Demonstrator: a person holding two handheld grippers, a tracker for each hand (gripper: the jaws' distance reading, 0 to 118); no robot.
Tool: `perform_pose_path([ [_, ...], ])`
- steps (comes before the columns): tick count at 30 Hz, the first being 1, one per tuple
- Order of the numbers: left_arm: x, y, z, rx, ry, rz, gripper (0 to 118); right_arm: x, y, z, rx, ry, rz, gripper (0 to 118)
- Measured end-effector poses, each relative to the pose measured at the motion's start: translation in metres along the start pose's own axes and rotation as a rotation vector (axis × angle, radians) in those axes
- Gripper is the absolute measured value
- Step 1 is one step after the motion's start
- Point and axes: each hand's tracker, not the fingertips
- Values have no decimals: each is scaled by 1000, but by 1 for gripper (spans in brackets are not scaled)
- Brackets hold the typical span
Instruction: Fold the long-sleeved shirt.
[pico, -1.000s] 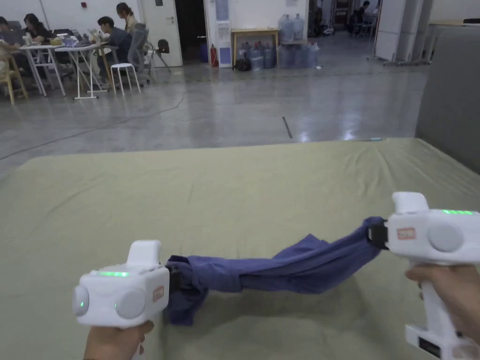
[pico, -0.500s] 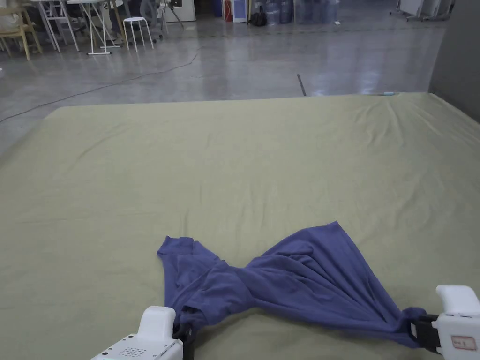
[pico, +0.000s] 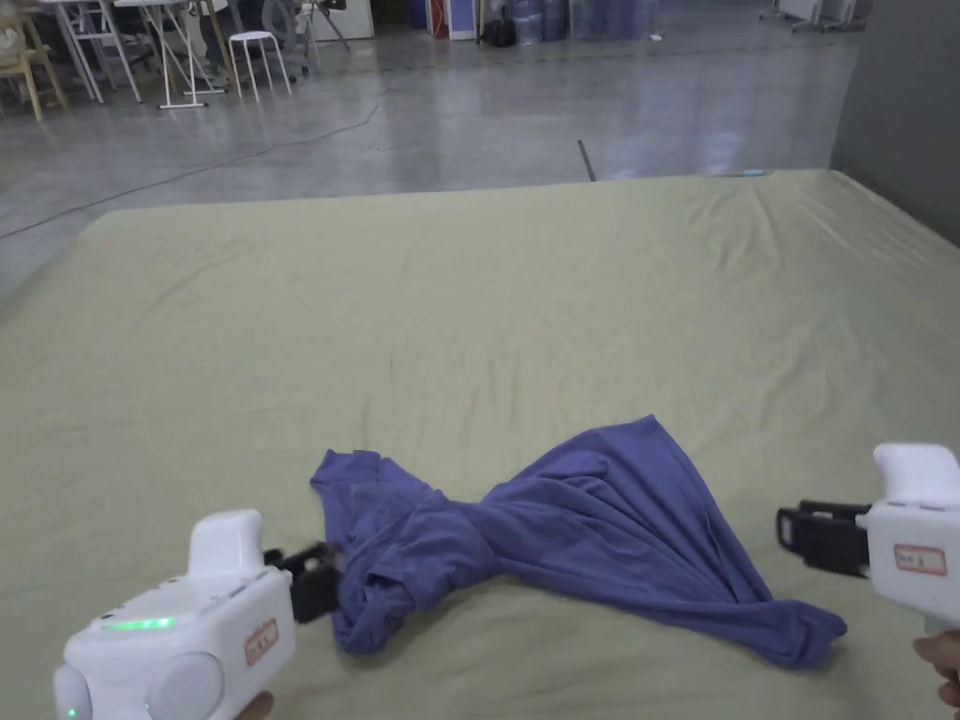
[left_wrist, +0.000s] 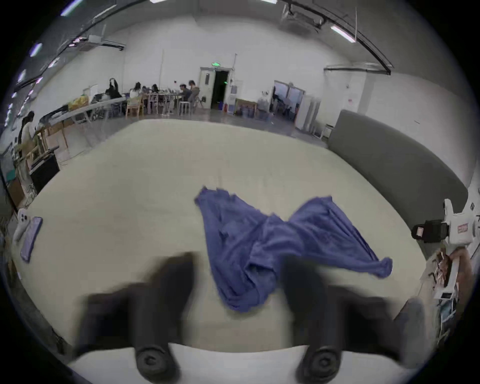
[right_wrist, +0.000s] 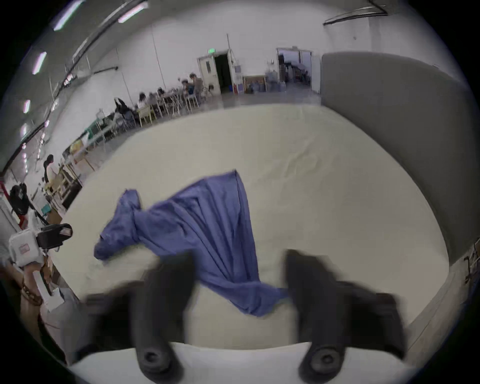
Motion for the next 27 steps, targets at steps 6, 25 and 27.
perform_pose_path([
  [6, -9, 2, -5, -29, 20, 15, 0, -13, -12, -8, -54, 8, 1, 3],
  [25, -36, 71, -263, -382, 191, 60, 96, -18, -21, -71, -217, 22, 15, 3],
  [27, -18, 60, -254, -328, 256, -83, 65, -18, -22, -79, -238, 17, 21, 3],
])
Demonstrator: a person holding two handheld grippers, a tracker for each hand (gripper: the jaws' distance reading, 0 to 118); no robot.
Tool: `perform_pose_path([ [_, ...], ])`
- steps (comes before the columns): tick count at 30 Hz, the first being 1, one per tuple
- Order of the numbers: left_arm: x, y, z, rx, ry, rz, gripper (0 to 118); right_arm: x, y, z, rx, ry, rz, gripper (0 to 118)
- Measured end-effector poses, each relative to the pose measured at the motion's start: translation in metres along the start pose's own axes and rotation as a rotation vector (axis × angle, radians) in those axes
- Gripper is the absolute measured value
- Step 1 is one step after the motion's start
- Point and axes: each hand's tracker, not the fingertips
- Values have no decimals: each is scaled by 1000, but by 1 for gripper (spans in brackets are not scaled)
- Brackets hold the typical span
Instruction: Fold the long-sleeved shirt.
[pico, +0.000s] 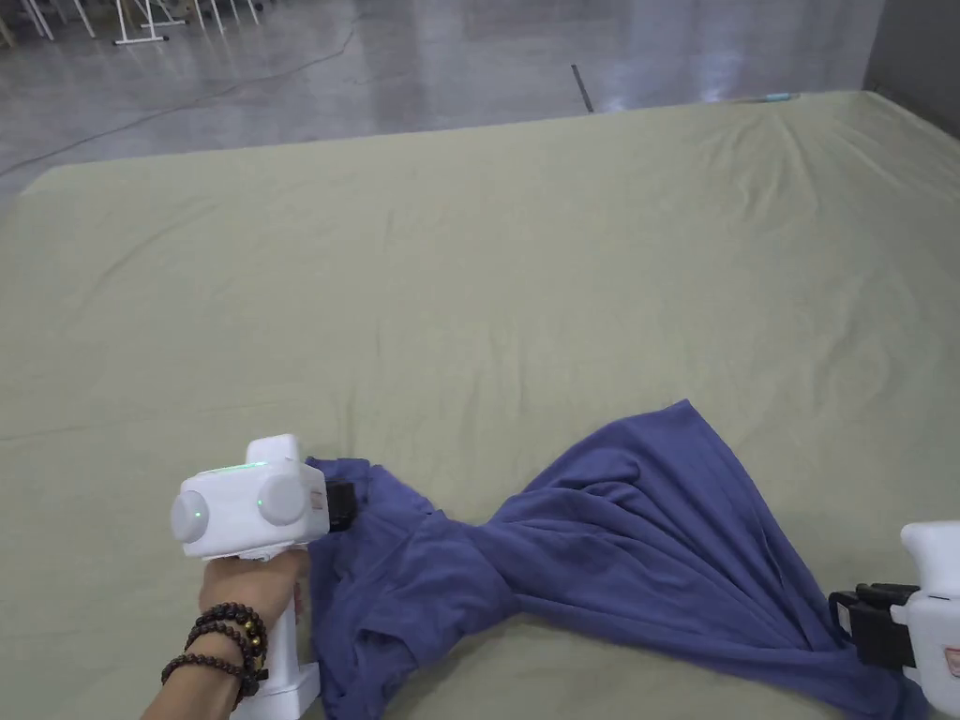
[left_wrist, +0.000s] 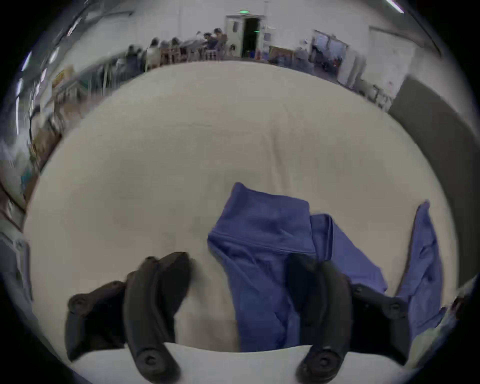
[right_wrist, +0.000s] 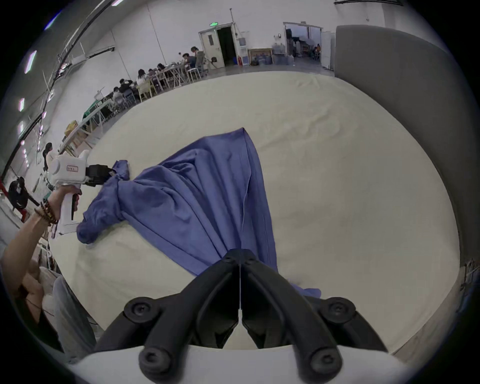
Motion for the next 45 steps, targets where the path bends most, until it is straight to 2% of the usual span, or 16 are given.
perform_pose_path([
  [1, 0, -1, 2, 36, -31, -46, 23, -1, 1, -5, -8, -3, 3, 3],
  [2, 2, -3, 6, 27, -94, -59, 0, -1, 3, -10, -16, -3, 7, 3],
  [10, -1, -5, 62, 141, -126, -55, 0, 2, 104, -68, 45, -16, 71, 3],
  [11, -4, -4, 67, 158, -131, -51, 0, 2, 124, -79, 51, -14, 74, 21],
  [13, -10, 4, 76, 177, -126, -49, 0, 2, 159, -101, 52, -17, 82, 97],
  [14, -12, 5, 79, 189, -121, -48, 0, 1, 173, -120, 18, -25, 99, 115],
  [16, -18, 7, 84, 202, -120, -28, 0, -2, 190, -153, -46, -59, 122, 116],
  [21, -27, 12, 90, 223, -153, 10, 0, -18, 197, -223, -198, -35, 133, 108],
  [23, -26, 12, 90, 220, -135, 5, 0, -28, 190, -241, -227, -60, 154, 85],
  [25, -29, 12, 89, 213, -138, 9, 0, -46, 182, -228, -190, -141, 209, 84],
  [26, -30, 12, 89, 214, -136, 13, 0, -47, 185, -222, -192, -131, 194, 68],
  [27, -30, 13, 90, 213, -134, 13, 0, -45, 187, -213, -180, -92, 159, 28],
  [28, -31, 14, 92, 214, -125, 13, 0, -47, 186, -205, -149, -82, 156, 4],
  [30, -35, 19, 101, 246, -111, 18, 0, -51, 186, -191, -142, -139, 196, 4],
  [37, -71, 79, 194, 474, -107, 61, 0, -36, 241, -38, 156, -14, 135, 4],
  [45, -111, 193, 312, 748, -29, 74, 0, -30, 350, 119, 443, -88, 192, 4],
])
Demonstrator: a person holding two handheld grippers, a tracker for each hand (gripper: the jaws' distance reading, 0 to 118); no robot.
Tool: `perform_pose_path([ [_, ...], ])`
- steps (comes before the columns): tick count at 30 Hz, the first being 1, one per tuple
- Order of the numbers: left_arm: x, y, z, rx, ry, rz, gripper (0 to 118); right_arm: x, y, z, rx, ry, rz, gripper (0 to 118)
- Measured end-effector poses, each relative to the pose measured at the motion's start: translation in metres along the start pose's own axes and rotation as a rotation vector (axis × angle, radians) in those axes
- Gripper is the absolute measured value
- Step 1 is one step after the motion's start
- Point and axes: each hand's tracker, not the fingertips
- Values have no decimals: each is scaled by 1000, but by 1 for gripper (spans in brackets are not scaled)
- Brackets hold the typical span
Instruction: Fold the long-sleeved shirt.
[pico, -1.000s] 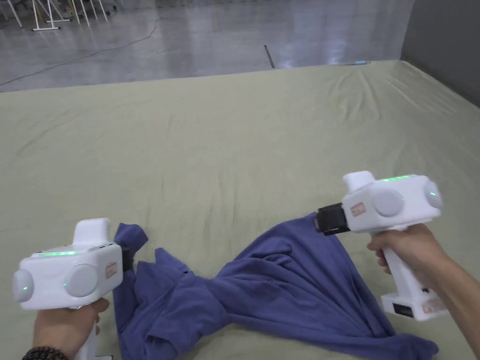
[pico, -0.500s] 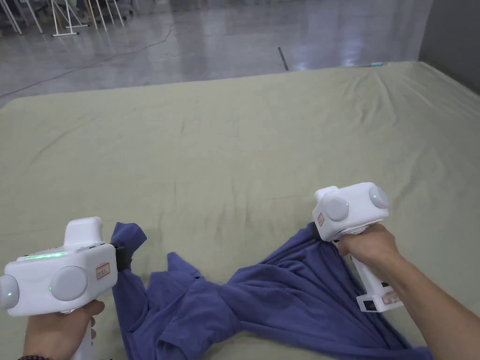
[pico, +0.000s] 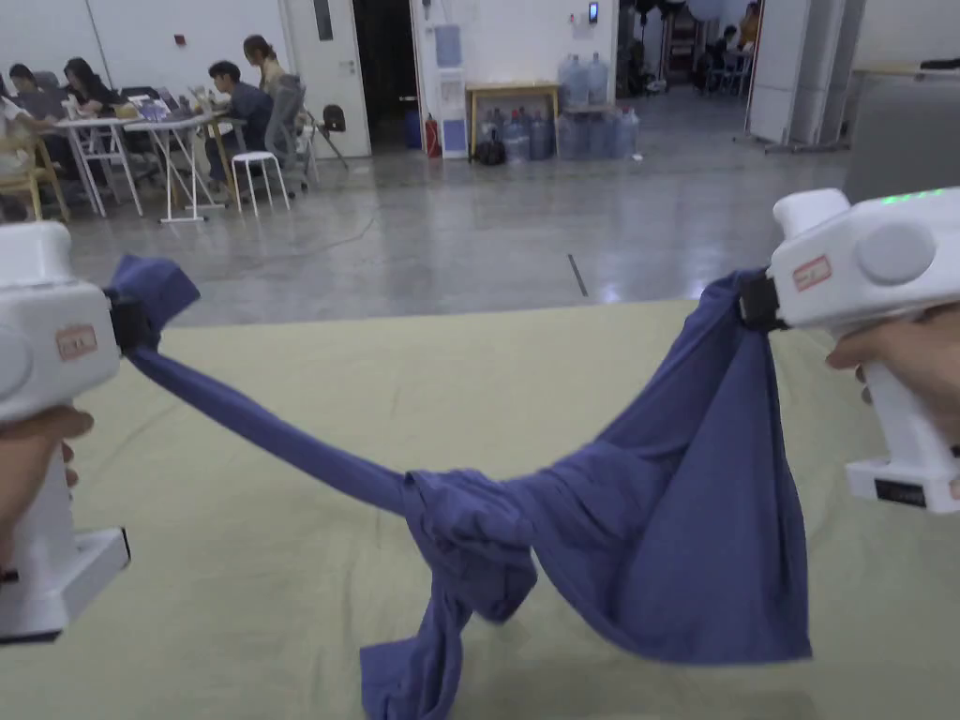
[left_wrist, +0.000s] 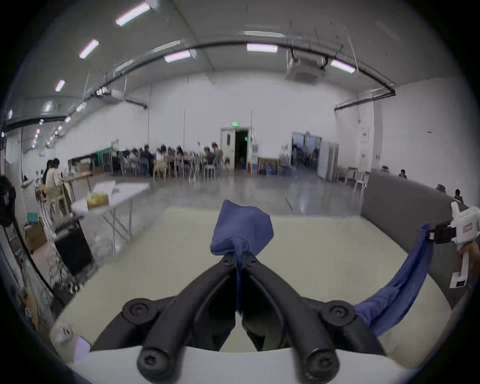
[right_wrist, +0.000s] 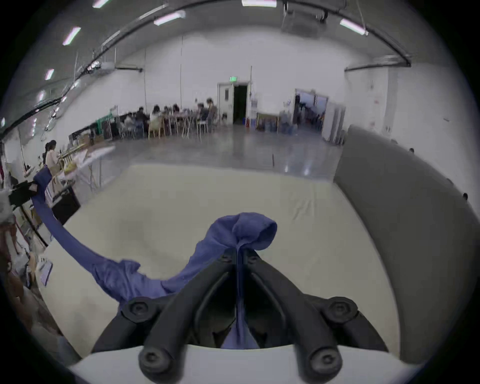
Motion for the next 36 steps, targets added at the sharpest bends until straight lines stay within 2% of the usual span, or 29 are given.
perform_pose_path([
  [5, 6, 90, -17, 86, 60, -2, 0, 5, 84, 22, 103, -97, 43, 4],
  [10, 10, 162, -58, 79, 97, 27, 0, 17, 159, -2, 146, -137, -44, 4],
  [14, 15, 192, -83, 88, 121, 85, 0, 15, 196, -23, 194, -167, -39, 4],
  [18, 19, 189, -101, 78, 96, 122, 0, 13, 207, -41, 193, -190, -18, 4],
  [22, 29, 153, -120, 27, 73, 75, 0, 12, 182, -64, 176, -174, -26, 4],
  [24, 35, 123, -133, -32, 57, 59, 0, 13, 156, -90, 114, -155, -40, 4],
  [30, 53, 18, -174, -191, 33, 33, 0, 8, 46, -175, -55, -116, -120, 4],
  [33, 56, -21, -180, -249, 23, 46, 0, 3, 2, -192, -120, -94, -166, 4],
  [36, 56, -41, -164, -258, 17, 30, 0, 1, -20, -186, -117, -84, -154, 4],
])
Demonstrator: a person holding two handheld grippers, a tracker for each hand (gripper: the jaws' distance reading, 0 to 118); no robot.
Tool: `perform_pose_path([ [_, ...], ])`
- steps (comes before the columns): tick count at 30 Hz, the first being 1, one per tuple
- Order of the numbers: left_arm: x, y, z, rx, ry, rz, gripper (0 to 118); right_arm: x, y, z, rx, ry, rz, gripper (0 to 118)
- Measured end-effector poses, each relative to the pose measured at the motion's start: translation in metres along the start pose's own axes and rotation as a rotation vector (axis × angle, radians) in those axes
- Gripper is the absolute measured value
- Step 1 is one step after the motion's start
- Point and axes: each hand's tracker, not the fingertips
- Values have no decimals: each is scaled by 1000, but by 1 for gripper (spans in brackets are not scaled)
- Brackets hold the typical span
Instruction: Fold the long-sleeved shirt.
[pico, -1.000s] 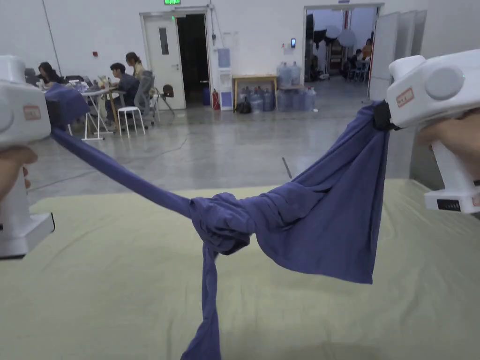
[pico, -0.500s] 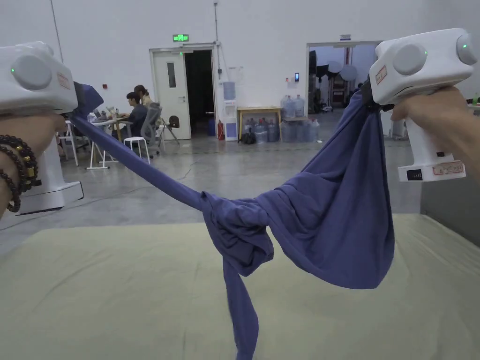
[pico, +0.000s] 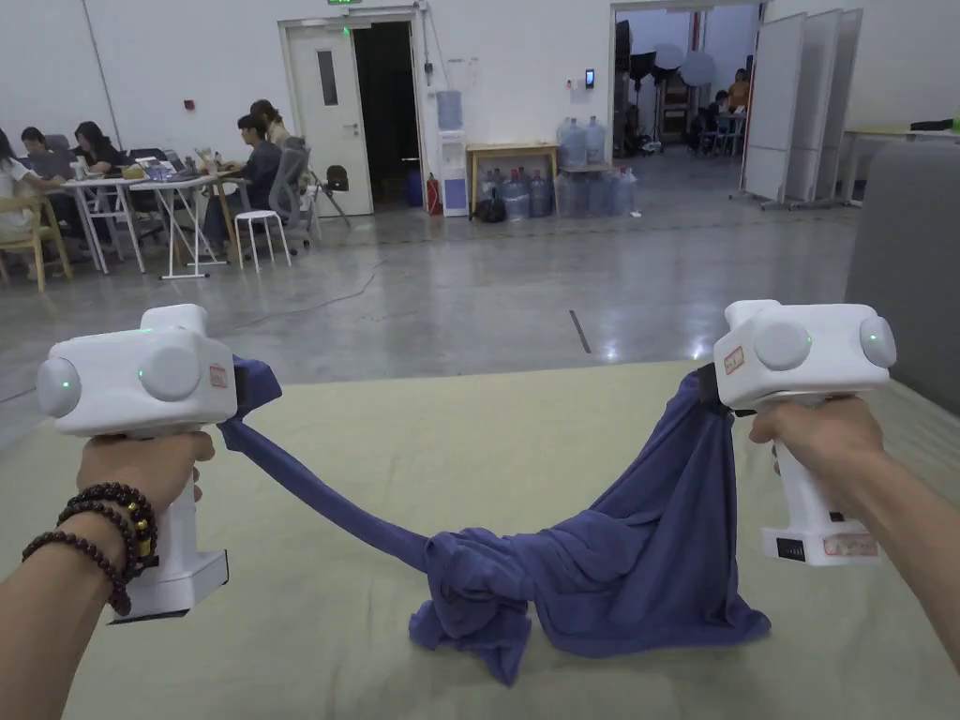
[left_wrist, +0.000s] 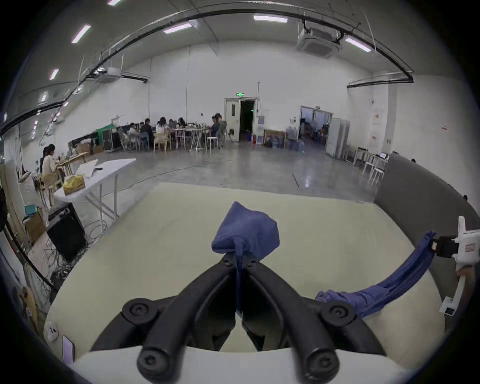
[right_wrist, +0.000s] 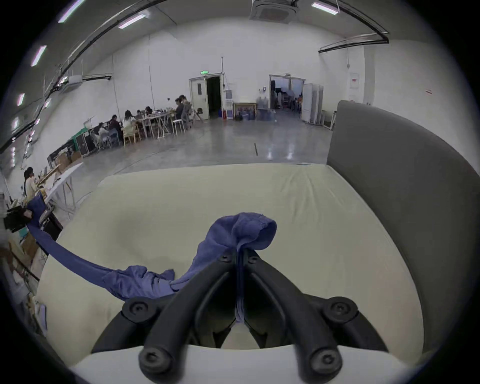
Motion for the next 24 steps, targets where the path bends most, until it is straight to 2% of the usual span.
perform_pose_path([
  [5, -10, -56, 71, 53, -41, -51, 0, 12, -51, 64, 8, 61, -23, 4],
  [11, -39, -189, 174, 36, -60, 16, 0, 24, -185, 158, -18, 98, 76, 4],
  [15, -63, -287, 218, -56, -34, -39, 0, 35, -287, 214, -123, 149, 78, 4],
  [17, -75, -334, 236, -107, 1, -41, 0, 39, -340, 231, -199, 138, 78, 4],
  [21, -97, -388, 252, -225, -2, 64, 0, 40, -412, 244, -348, 107, 118, 4],
  [24, -100, -405, 252, -252, 34, 49, 0, 40, -436, 237, -395, 87, 102, 4],
])
